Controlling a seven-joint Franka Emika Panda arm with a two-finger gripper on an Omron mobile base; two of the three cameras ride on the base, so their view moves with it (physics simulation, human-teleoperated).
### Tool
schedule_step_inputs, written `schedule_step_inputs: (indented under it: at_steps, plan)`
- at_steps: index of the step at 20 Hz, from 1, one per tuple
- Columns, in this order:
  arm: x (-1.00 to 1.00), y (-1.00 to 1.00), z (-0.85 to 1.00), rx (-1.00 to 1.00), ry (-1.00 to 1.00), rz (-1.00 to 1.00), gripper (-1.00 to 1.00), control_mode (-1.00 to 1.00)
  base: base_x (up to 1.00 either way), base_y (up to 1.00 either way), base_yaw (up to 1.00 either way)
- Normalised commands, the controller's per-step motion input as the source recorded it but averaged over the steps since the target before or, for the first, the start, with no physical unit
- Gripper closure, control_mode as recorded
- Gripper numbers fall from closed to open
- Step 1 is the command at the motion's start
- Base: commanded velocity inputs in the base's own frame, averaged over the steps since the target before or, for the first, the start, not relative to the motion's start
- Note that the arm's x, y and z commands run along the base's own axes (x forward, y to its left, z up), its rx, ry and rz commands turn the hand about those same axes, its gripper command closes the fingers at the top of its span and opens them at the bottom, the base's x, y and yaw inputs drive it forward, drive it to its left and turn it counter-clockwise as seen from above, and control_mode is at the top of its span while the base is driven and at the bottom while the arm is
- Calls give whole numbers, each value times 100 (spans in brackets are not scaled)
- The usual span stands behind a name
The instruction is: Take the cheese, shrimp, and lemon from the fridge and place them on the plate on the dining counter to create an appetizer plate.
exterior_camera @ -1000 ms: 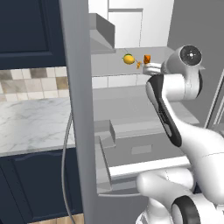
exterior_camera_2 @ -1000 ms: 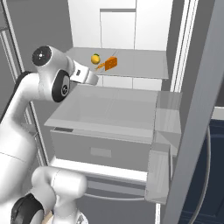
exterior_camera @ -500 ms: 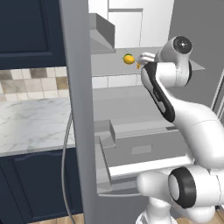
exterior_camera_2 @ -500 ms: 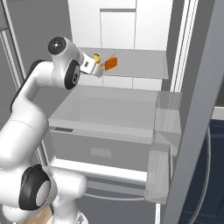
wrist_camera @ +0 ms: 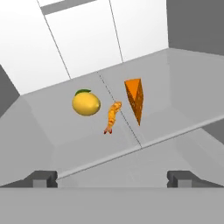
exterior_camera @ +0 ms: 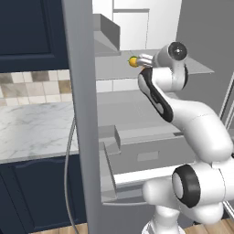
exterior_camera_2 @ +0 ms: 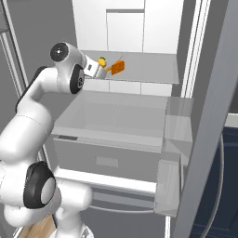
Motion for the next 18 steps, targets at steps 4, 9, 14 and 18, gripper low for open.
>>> schedule_step_inputs:
  at_steps: [4, 9, 14, 18]
  plan:
    - [22, 27, 0, 0, 10, -9, -100, -100, 0, 0, 0]
    - [29, 2, 0, 0, 11, -5, -100, -100, 0, 0, 0]
    - [15, -2, -12, 0, 11, -1, -100, -100, 0, 0, 0]
    - [21, -4, -12, 0, 0, 0, -100, -100, 0, 0, 0]
